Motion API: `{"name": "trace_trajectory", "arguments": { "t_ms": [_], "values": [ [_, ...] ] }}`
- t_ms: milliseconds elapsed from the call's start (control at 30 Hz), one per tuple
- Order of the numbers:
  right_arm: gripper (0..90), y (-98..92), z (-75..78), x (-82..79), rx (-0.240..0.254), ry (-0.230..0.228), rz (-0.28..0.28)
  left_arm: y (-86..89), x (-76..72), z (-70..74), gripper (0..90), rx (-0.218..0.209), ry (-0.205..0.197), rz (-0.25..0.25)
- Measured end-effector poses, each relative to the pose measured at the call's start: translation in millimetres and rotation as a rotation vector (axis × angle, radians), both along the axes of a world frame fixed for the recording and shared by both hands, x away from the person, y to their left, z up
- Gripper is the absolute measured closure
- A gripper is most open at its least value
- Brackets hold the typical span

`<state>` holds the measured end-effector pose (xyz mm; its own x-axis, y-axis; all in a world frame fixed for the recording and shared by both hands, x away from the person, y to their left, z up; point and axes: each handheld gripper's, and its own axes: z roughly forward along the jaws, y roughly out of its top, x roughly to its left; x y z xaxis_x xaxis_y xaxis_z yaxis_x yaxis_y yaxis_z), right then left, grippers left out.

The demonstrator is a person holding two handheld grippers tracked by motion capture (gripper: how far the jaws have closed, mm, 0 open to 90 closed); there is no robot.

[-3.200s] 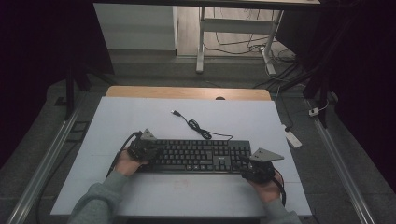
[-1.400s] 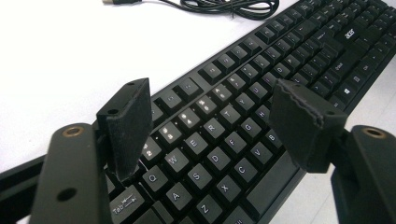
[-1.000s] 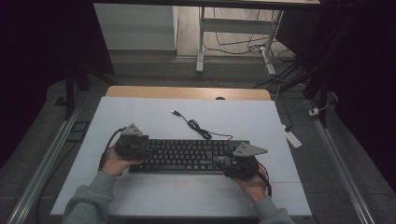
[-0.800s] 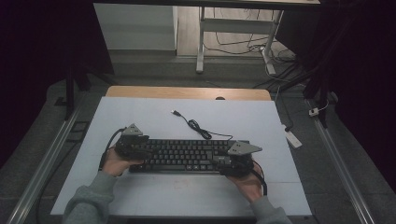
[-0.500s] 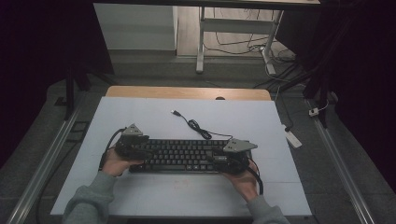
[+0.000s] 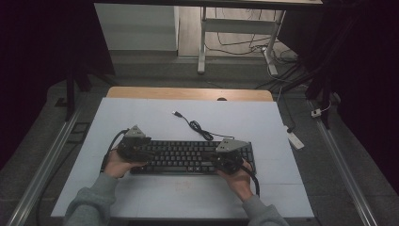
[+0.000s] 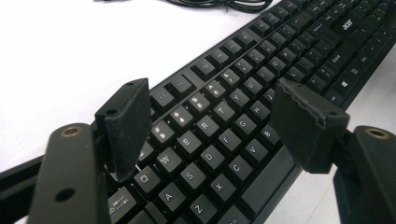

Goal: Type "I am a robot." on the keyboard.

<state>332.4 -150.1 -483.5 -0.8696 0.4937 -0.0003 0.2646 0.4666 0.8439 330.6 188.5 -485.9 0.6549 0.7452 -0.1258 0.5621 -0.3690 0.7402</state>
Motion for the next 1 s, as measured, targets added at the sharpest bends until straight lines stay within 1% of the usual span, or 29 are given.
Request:
{"name": "trace_trajectory", "arguments": {
  "t_ms": [200, 233, 400, 567, 633, 800, 900, 1000],
  "values": [
    [89.6, 18.4, -0.5, 7.8, -0.023, 0.003, 0.007, -1.8, -0.1, -0.2, 29.1, 0.002, 0.002, -0.005],
    [89.6, 22.3, -1.6, 9.8, -0.021, 0.006, 0.011, -1.9, 0.0, -0.3, 29.1, 0.003, 0.002, -0.006],
    [89.6, 39.0, -7.5, 19.2, -0.045, 0.021, 0.018, -1.6, -0.3, -0.4, 28.9, 0.003, 0.003, -0.004],
    [89.5, 51.7, -13.8, 27.1, -0.078, 0.034, 0.018, -1.8, -0.7, -0.1, 28.9, 0.004, 0.001, -0.005],
    [89.5, 55.0, -16.4, 30.4, -0.094, 0.037, 0.012, -1.9, -0.3, -0.3, 28.9, 0.005, 0.002, -0.006],
    [89.4, 59.8, -24.0, 38.0, -0.111, 0.059, 0.006, -2.1, 0.1, -0.8, 28.9, 0.006, 0.002, -0.008],
    [89.4, 61.0, -26.5, 40.5, -0.116, 0.060, 0.005, -2.4, 0.3, -1.0, 28.8, 0.010, 0.000, -0.011],
    [89.3, 62.8, -27.8, 41.9, -0.135, 0.060, 0.004, -2.9, 0.2, -1.1, 28.8, 0.013, -0.001, -0.012]
  ]
}}
